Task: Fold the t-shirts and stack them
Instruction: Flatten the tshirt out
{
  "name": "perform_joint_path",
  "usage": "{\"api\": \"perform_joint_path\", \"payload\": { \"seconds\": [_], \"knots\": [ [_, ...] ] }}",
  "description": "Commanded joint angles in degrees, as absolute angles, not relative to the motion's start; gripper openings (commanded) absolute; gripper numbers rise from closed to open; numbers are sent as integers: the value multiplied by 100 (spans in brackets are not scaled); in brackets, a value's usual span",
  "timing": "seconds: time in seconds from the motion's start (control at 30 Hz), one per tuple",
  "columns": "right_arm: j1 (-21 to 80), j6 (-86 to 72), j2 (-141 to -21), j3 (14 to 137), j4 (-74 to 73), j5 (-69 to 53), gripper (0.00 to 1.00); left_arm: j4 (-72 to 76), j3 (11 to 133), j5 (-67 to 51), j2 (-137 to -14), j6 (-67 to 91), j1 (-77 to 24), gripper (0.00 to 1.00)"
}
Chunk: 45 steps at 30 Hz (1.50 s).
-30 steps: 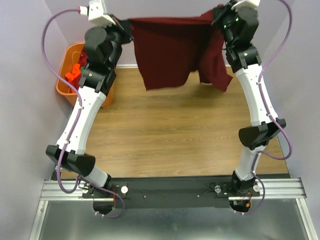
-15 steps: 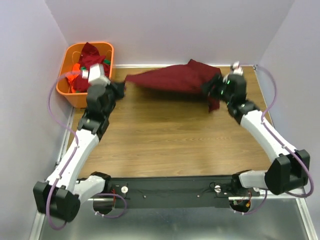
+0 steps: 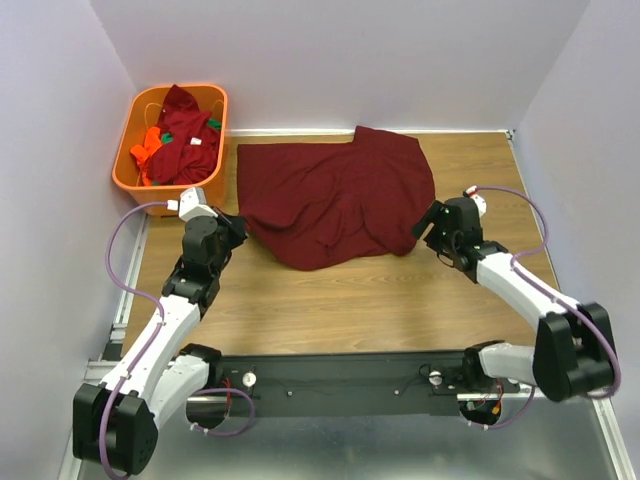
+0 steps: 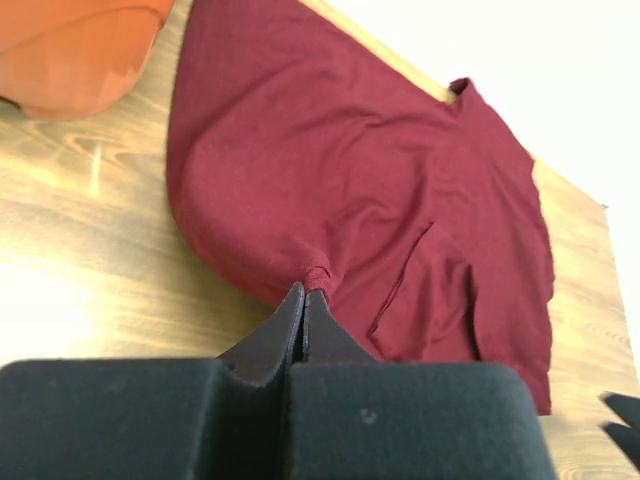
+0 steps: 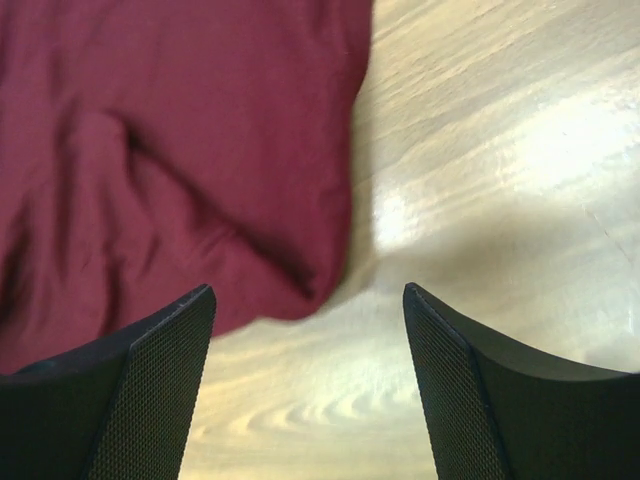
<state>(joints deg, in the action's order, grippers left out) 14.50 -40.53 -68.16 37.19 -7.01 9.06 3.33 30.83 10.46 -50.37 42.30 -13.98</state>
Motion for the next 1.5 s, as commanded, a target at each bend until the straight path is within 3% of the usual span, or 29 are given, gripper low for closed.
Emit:
{"api": "perform_joint_path", "payload": {
  "seconds": [0.0,0.4,0.53,0.63,0.73,0.87,0.93,1.47],
  "knots": [
    [1415,-4209,-7566,4138,-615,900,80,624,3138,1187,-5001,4307,-1389,0],
    [1415,-4710,-8410,4078,-97,449,70,747,3058,1090,-4992,4333,-1389,0],
    [1406,-4851,-8569,4043,-53,387,55,747,3085,1081,-5036,4316,-1389,0],
    [1415,-4887,-8710,4034,-53,308,38,738,3111,1081,-5054,4289,-1389,0],
    [1415,-4904,-8710,3999,-53,308,31,712,3138,1099,-5036,4263,-1389,0],
    [1415,-4686,-8343,4069,-53,456,7,642,3286,1142,-5010,4184,-1389,0],
    [1415,-4571,-8105,4270,-263,597,1,528,3401,1221,-5001,4122,-1389,0],
    [1397,-3165,-5837,7126,-2785,2311,1,-641,5544,1731,-4255,3340,-1380,0]
  ]
}}
